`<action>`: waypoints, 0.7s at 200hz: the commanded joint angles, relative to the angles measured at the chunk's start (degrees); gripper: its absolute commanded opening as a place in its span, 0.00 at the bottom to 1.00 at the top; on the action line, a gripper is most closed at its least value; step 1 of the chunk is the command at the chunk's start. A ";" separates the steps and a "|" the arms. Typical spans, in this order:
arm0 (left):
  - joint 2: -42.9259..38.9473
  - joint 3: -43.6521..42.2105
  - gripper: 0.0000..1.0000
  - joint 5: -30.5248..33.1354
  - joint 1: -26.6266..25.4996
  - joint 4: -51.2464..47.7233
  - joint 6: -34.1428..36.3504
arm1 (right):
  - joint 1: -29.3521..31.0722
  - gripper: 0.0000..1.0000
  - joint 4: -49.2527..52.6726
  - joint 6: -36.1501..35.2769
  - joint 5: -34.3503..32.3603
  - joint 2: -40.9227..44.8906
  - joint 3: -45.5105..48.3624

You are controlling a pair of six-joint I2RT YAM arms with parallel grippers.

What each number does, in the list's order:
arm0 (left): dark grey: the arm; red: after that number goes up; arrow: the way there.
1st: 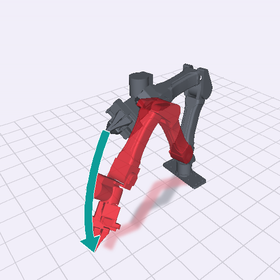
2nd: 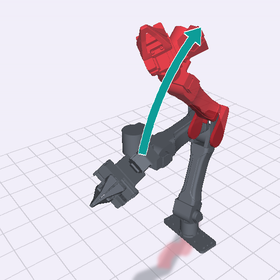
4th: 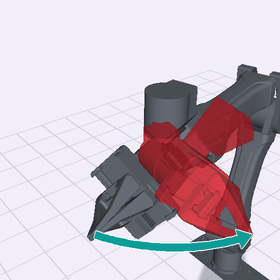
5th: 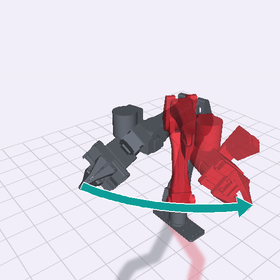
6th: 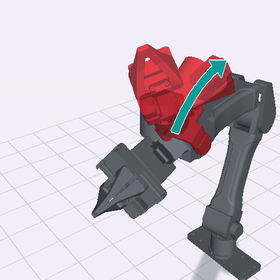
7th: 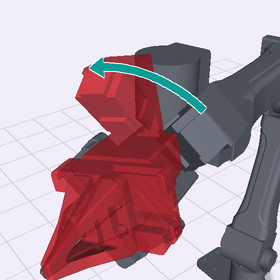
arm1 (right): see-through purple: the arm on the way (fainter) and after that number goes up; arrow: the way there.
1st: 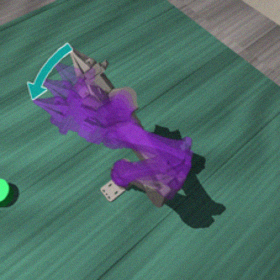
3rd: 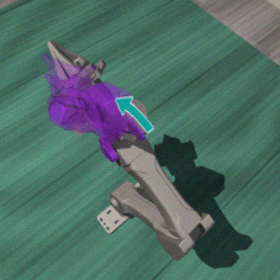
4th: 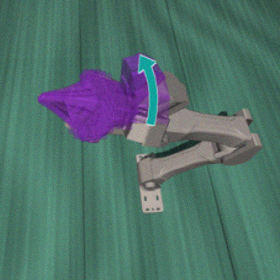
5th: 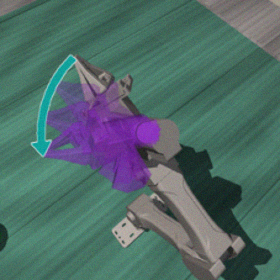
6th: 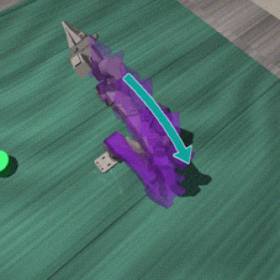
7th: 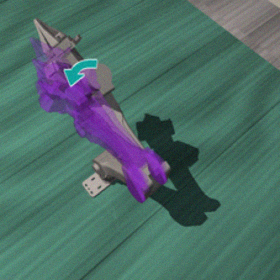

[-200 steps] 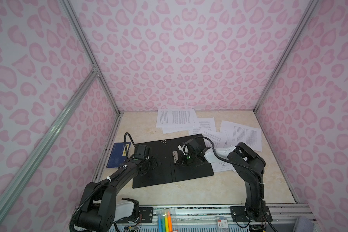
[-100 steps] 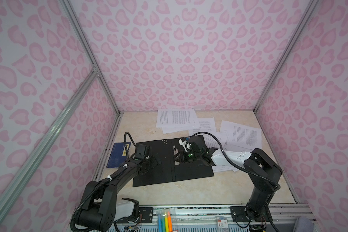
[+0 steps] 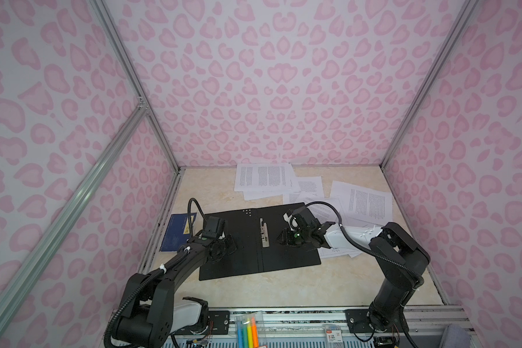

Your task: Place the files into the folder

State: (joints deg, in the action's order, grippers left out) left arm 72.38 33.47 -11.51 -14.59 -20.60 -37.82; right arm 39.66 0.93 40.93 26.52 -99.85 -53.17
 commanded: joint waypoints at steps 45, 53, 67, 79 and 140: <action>-4.62 9.04 0.98 -2.93 -10.24 -4.58 3.45 | -16.49 0.58 4.70 -5.90 -4.03 9.73 6.15; -4.15 10.36 0.98 -2.64 -12.06 -4.47 3.54 | -19.28 0.60 4.99 -6.40 -4.09 10.50 6.86; -2.23 12.62 0.98 -1.89 -15.59 -4.04 3.63 | -24.24 0.63 4.89 -7.01 -3.67 11.42 8.22; 0.54 15.04 0.98 -1.33 -18.90 -3.26 3.55 | -27.98 0.65 4.50 -7.59 -3.03 11.99 9.22; 24.02 33.79 0.99 -5.40 -30.42 0.14 1.89 | -39.88 0.69 0.79 -9.08 0.60 11.74 12.03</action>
State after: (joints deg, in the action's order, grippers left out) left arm 89.52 61.41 -14.02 -43.07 -22.37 -34.94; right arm 2.00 4.34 32.93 24.73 -87.26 -42.02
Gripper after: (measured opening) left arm 0.983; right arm 0.688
